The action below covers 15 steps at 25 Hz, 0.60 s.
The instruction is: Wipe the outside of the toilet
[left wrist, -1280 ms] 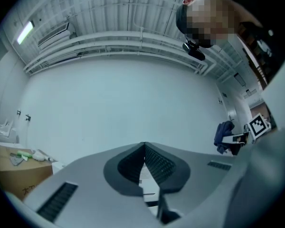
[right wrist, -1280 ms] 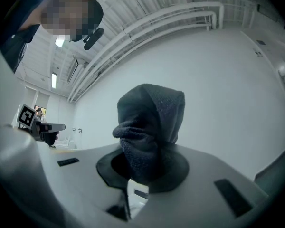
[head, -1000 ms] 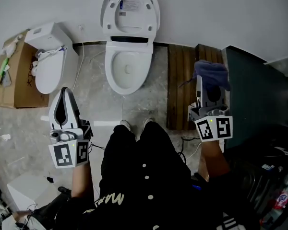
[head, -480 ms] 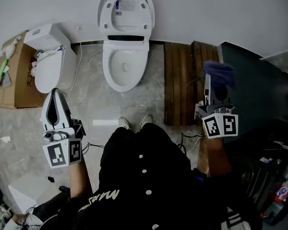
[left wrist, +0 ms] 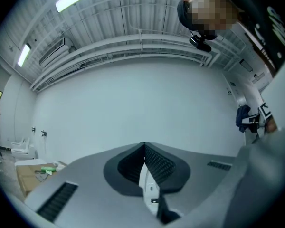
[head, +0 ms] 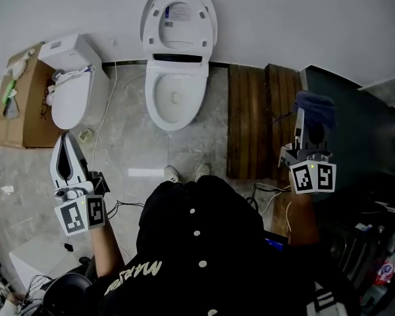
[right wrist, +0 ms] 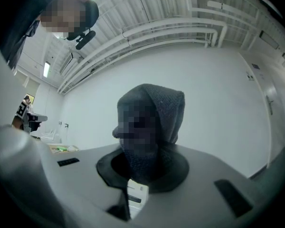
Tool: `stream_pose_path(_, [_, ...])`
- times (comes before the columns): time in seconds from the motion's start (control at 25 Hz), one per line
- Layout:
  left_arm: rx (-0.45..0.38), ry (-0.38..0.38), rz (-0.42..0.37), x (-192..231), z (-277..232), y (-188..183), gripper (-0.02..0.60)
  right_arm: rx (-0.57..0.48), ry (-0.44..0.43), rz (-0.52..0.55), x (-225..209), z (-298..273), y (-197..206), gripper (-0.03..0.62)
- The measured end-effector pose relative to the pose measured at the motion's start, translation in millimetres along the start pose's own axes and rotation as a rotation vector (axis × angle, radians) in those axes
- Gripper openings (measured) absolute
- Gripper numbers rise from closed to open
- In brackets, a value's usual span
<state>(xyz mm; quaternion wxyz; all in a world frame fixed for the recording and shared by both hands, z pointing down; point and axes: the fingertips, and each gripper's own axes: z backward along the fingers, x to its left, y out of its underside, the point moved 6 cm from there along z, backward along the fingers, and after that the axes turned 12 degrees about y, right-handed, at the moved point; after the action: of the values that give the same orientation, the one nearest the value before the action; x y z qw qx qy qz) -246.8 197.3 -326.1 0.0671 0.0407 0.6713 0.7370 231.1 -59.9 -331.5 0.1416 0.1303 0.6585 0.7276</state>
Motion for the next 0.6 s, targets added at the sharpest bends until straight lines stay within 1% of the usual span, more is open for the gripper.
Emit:
stream_pose_path(0.16, [0.001,-0.019,0.0,8.1,4.3,3.2,0.011,-0.005,-0.031,-0.001,9.5,-5.7,3.3,0.041])
stream_pose_path(0.32, [-0.011,-0.018,-0.025,4.8,3.6,2.4,0.011,0.004,-0.064,0.005,19.1,-10.0,8.4,0.041])
stream_pose_path(0.44, [-0.021,-0.01,-0.037,1.8,2.4,3.2,0.011,0.01,-0.071,-0.008,22.5,-8.5,11.7,0.041])
stream_pose_path(0.6, [-0.026,-0.013,-0.033,1.8,3.2,5.1,0.011,0.013,-0.087,-0.009,29.6,-7.7,14.3,0.041])
